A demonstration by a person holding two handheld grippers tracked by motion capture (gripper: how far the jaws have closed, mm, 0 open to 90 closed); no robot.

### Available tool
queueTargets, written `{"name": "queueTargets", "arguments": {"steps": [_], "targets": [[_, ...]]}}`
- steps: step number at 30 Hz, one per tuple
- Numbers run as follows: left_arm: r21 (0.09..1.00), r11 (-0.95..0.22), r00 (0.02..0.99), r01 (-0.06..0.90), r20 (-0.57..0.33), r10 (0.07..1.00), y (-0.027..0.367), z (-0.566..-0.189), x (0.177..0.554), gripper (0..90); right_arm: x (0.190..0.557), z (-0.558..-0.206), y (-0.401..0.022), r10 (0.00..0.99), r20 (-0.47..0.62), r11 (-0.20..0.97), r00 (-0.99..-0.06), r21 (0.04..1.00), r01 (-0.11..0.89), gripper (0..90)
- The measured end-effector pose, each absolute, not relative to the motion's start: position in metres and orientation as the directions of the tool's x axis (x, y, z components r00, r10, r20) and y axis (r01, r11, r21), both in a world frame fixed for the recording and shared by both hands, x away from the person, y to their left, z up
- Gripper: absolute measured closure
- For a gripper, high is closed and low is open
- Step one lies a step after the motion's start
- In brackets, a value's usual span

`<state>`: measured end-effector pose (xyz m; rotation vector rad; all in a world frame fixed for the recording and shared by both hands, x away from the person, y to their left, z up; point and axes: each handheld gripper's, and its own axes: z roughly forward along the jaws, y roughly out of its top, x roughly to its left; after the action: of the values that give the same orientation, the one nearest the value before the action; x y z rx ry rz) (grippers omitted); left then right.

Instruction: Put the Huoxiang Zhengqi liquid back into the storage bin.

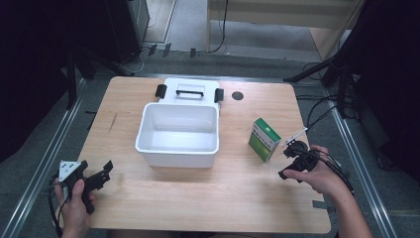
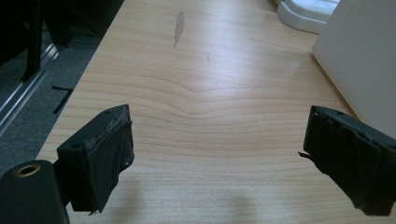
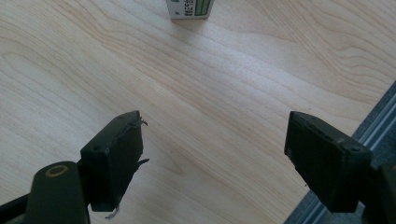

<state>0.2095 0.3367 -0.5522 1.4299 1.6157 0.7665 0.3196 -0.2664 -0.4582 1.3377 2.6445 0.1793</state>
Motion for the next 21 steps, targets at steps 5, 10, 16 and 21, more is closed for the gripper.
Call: {"name": "queueTargets", "arguments": {"steps": [5,10,16,21], "targets": [[0.861,0.17,-0.013,0.479,-0.186,0.982,0.337,-0.552,0.21,8.9,0.326,-0.448,-0.26,0.8,-0.1,0.6,-0.592,0.165,0.783,20.1],[0.862,0.179,-0.021,0.475,-0.192,0.981,0.336,-0.552,0.21,8.9,0.334,-0.437,-0.249,0.792,-0.075,0.609,-0.605,0.144,0.78,22.0],[0.86,0.179,-0.03,0.479,-0.187,0.982,0.336,-0.552,0.211,8.9,0.345,-0.424,-0.237,0.785,-0.092,0.62,-0.613,0.125,0.775,22.6],[0.859,0.178,-0.029,0.48,-0.187,0.982,0.336,-0.552,0.211,9.0,0.354,-0.412,-0.225,0.776,-0.097,0.631,-0.623,0.118,0.767,22.5]]}}
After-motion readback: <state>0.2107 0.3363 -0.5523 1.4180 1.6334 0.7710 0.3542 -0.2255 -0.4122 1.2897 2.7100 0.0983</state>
